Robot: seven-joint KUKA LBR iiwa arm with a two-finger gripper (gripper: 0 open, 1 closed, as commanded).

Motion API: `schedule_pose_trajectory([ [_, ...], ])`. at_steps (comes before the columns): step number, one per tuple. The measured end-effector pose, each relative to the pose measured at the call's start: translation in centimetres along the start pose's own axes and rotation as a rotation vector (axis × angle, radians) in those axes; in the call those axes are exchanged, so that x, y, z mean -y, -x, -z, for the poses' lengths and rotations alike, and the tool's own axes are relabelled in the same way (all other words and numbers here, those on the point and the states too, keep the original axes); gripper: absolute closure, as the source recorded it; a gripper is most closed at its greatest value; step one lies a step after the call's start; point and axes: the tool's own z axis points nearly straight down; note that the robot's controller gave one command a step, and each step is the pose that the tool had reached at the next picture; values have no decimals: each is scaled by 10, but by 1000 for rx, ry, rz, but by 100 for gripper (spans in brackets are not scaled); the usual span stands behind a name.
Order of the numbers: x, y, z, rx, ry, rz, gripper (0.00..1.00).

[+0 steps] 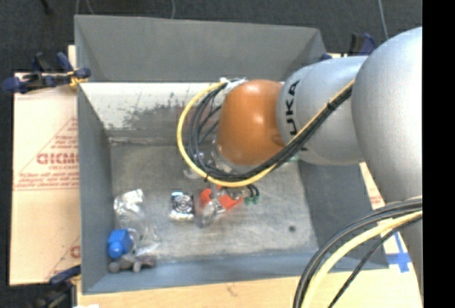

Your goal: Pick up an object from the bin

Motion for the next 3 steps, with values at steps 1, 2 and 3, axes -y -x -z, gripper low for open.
schedule_pose_trajectory([
  [1, 1, -3, 2, -21, -3, -2, 100],
  [2, 2, -2, 2, -20, -3, -3, 0],
  [3, 2, 5, 3, 19, -5, -6, 0],
])
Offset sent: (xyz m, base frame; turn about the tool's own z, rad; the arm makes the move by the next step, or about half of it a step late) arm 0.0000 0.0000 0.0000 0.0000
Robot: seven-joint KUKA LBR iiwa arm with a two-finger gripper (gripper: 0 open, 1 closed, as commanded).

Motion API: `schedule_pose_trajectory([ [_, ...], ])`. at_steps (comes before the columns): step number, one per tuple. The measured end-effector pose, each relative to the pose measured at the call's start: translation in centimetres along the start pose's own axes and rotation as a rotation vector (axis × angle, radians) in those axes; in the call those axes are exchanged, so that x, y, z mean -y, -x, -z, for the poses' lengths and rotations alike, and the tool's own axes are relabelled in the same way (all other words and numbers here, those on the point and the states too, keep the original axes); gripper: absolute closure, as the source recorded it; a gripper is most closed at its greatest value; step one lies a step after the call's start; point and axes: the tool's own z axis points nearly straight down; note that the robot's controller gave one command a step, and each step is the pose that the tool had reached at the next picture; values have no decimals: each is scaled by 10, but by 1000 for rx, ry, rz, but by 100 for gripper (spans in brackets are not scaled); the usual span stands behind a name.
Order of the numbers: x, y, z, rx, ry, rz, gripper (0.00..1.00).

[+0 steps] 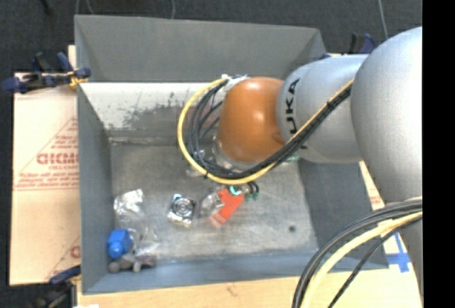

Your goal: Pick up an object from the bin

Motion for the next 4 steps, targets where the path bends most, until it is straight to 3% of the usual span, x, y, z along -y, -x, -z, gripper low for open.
schedule_pose_trajectory([
  [1, 0, -2, -1, -5, 0, -2, 0],
  [2, 0, -7, -1, -38, 2, 1, 100],
  [3, 0, -7, -1, -38, 2, 1, 0],
  [4, -45, 21, -3, -24, -3, -45, 0],
])
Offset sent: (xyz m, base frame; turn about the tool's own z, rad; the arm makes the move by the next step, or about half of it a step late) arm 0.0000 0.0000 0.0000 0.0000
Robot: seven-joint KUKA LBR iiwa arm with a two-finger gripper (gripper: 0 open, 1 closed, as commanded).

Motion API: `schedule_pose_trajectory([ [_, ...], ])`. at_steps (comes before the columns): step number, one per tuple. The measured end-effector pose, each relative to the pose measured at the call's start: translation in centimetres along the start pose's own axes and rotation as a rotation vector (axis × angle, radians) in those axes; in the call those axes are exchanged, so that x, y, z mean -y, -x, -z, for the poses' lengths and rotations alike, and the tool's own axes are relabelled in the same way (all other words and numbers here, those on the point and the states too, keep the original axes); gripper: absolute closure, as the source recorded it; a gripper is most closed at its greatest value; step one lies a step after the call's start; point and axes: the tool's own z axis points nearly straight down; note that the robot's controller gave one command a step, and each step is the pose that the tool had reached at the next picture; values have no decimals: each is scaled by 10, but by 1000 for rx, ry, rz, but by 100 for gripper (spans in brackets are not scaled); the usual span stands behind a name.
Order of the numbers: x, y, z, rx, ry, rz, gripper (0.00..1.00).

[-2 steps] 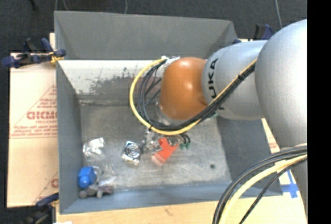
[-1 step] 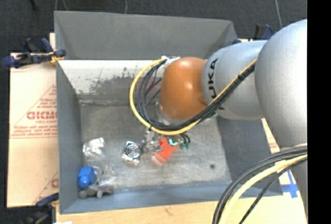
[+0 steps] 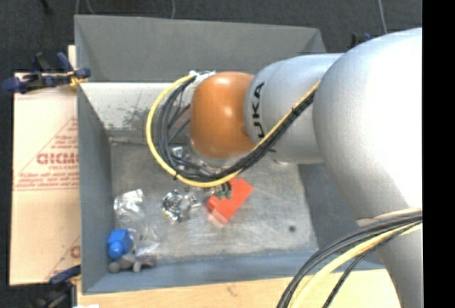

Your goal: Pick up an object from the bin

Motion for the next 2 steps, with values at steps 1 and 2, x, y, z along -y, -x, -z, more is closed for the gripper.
schedule_pose_trajectory([
  [1, 1, 0, 3, 0, 2, -4, 100],
  [2, 1, 0, 3, 0, 2, -4, 0],
])
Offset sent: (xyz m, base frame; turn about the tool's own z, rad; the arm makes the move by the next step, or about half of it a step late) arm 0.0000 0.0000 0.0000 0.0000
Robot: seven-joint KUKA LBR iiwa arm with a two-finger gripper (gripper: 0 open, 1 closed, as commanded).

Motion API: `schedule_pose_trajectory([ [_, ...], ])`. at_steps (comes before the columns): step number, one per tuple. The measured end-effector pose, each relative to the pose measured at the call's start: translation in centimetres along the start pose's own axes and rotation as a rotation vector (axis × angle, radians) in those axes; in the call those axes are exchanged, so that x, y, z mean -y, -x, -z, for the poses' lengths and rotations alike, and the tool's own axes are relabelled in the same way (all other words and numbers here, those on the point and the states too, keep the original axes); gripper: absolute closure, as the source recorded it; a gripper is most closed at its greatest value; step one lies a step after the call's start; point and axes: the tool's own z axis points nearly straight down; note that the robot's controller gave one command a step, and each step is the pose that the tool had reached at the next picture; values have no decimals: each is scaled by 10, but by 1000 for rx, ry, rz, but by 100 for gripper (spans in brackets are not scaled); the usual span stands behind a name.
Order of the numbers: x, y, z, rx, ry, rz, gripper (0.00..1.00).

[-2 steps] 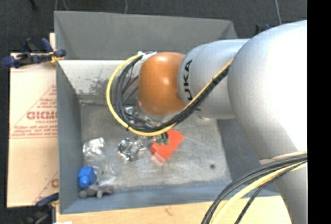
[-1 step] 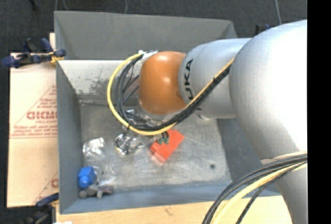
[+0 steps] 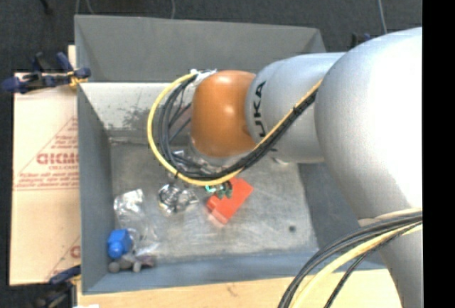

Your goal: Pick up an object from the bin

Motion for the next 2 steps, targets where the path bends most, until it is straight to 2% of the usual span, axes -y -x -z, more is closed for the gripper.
schedule_pose_trajectory([
  [1, -1, 0, 0, -1, 1, -2, 100],
  [2, 9, -30, 236, 1, -3, 26, 100],
])
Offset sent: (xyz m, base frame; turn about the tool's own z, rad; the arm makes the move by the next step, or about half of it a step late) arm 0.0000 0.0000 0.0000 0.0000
